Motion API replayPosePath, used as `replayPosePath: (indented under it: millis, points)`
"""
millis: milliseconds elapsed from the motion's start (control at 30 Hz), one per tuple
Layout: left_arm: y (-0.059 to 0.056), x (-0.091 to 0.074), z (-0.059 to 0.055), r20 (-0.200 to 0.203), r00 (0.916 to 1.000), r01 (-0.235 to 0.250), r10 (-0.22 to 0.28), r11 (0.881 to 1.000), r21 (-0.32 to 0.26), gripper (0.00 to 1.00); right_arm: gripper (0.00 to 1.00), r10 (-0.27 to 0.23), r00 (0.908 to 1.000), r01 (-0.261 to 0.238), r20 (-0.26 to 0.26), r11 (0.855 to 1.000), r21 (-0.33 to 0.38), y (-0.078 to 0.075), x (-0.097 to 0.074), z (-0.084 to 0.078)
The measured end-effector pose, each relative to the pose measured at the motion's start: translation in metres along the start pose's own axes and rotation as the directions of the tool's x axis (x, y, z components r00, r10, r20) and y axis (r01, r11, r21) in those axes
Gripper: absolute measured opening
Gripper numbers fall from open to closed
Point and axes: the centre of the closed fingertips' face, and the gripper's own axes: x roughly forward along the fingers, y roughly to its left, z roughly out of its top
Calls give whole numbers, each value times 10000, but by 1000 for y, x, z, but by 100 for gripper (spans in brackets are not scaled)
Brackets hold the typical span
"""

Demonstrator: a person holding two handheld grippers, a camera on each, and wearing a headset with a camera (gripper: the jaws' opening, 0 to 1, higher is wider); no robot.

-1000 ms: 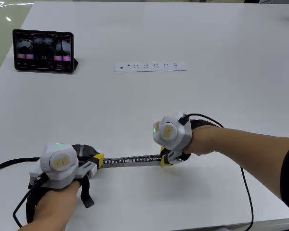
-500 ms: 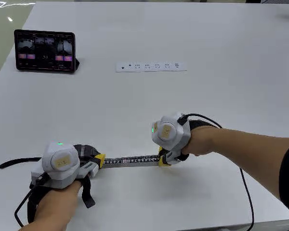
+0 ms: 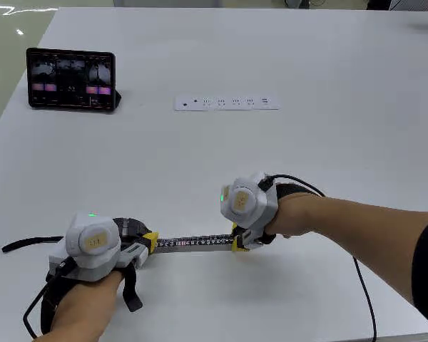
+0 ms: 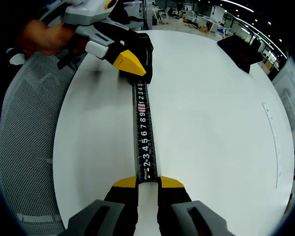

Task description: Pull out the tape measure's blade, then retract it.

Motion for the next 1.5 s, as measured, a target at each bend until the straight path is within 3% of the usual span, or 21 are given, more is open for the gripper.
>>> replayPosePath:
  millis: [1500]
  points:
    - [0,0,1,90,10000,-31,31,10000,13,62,11,-87,9977,82,674,9999,71,1,10,28]
